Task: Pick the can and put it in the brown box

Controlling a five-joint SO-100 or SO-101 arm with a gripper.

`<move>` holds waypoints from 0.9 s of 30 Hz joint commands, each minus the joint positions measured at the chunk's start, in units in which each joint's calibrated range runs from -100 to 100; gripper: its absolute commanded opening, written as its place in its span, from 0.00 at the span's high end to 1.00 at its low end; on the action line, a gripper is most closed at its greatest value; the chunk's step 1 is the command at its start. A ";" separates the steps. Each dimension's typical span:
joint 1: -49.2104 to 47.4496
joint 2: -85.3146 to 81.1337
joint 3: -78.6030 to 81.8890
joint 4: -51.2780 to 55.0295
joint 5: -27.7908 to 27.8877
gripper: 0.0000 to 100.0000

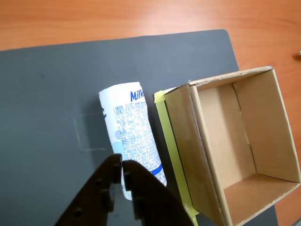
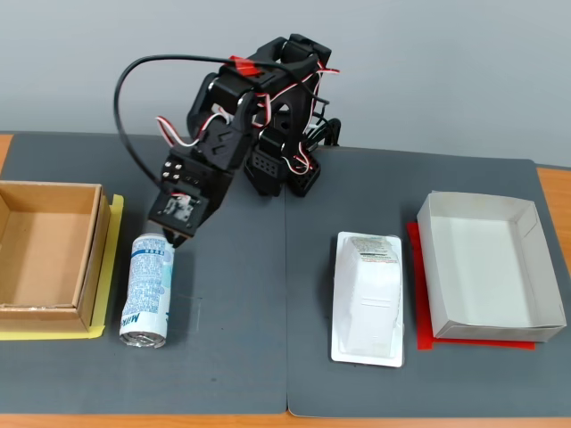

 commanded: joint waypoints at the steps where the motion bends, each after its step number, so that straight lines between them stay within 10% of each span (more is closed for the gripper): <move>1: 2.08 3.88 -4.75 -0.80 1.64 0.99; 27: -0.68 21.16 -1.49 1.11 4.76 0.52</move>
